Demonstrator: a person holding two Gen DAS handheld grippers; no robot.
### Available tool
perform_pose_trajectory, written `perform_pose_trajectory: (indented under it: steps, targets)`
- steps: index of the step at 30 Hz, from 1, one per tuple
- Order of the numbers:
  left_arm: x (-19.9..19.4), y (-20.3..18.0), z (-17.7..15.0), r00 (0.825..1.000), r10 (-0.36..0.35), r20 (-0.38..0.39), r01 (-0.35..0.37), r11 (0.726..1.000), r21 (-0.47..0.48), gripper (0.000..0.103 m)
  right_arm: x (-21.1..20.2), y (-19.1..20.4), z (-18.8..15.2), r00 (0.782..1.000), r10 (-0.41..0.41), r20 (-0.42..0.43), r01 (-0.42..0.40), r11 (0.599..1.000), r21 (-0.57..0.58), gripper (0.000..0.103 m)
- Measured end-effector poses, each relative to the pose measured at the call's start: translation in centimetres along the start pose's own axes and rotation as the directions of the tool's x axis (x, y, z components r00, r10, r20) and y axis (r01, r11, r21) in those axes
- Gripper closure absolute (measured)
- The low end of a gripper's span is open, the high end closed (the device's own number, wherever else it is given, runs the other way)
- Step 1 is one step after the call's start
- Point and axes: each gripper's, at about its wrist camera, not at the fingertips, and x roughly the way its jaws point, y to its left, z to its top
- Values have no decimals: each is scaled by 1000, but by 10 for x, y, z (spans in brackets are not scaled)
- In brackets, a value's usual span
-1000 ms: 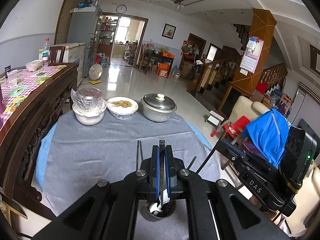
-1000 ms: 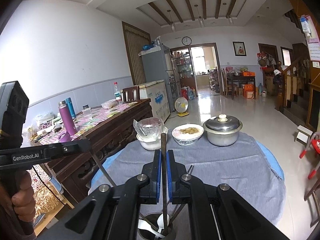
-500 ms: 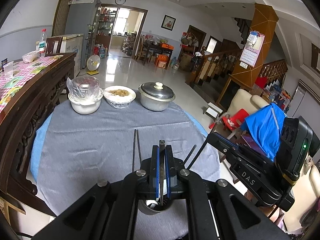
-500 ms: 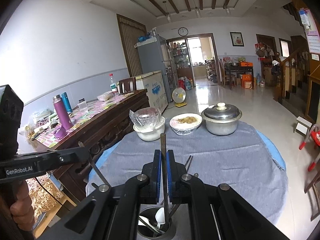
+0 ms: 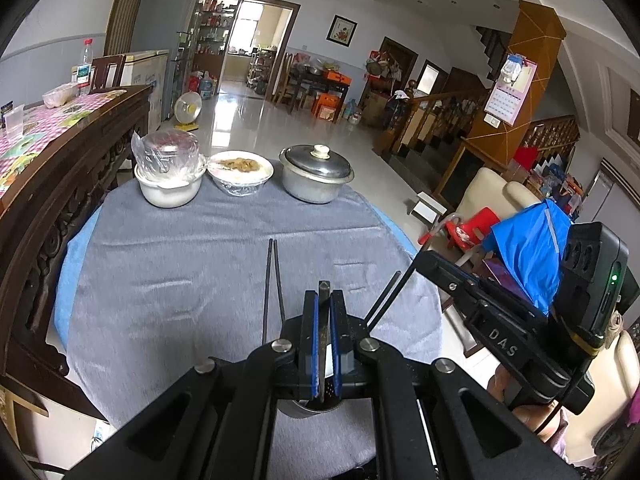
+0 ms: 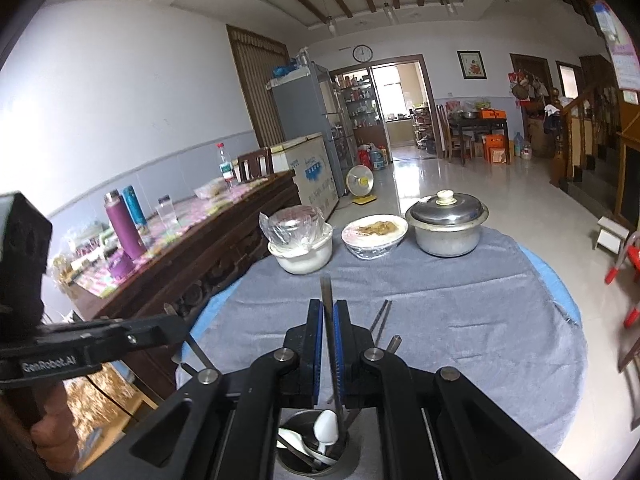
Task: Organize utensils
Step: 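Lower both chopsticks into the holder and open both grippers, then move both grippers to the remaining chopsticks and grasp one with the right gripper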
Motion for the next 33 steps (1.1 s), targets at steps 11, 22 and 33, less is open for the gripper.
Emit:
perform_pose_trajectory:
  steps: [11,22,33]
  targets:
    - [5,5,-6,1000,25,-13,-25,1000,-10,76,-4,-15,0,1000,-2,8,2,998,64,93]
    - [5,14,-21,999,53,5,-53,998,-17,57,1,-40,-6,999,-21,-24,24,987,159,92]
    - [1,58,-46,981,195,18,-192,976,-100,50,11,-75,-18,995,-54,-87,75,962,262,86]
